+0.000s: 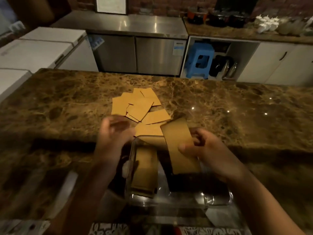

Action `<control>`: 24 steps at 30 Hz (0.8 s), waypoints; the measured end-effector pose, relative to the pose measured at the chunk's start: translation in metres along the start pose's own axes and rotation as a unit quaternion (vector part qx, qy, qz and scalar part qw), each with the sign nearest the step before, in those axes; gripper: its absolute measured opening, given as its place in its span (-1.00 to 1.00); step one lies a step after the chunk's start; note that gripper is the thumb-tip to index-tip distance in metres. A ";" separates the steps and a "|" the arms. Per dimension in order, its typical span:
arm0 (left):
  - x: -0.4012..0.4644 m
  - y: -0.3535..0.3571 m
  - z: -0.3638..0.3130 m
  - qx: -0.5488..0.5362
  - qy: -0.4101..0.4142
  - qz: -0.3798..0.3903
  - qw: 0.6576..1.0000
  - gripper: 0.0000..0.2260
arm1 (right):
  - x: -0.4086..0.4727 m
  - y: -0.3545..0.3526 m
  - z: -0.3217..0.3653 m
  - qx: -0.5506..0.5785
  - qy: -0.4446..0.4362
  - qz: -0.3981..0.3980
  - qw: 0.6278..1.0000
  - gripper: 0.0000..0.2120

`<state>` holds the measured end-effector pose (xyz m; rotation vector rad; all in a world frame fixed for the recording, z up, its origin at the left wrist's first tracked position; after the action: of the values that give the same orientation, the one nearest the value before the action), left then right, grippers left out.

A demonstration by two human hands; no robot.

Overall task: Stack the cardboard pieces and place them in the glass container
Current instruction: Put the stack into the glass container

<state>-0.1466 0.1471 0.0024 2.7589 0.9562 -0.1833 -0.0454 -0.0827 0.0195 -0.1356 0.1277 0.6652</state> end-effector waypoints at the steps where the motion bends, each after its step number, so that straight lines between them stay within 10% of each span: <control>1: -0.004 -0.014 0.012 -0.001 -0.017 -0.013 1.000 -0.72 | -0.007 0.001 -0.010 -0.028 0.031 0.001 0.999 -0.66; 8: -0.031 -0.031 0.068 0.016 -0.105 0.014 0.994 -0.83 | -0.012 0.017 -0.055 -0.169 0.192 0.006 0.967 -0.69; 24: -0.030 -0.024 0.060 0.093 -0.096 0.019 0.991 -0.89 | 0.003 0.055 -0.069 -0.364 0.202 0.065 0.907 -0.51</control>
<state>-0.1878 0.1325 -0.0542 2.8571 0.8764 -0.5459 -0.0825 -0.0499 -0.0539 -0.9978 0.2842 0.7873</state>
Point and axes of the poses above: each hand's wrist, its own x-axis towards the middle knuckle, its own y-axis out of the palm, z = x × y, the point moved 4 cm from there along x, towards the middle knuckle, and after that the axes turned 9 degrees about -y, right-handed, at the moved point
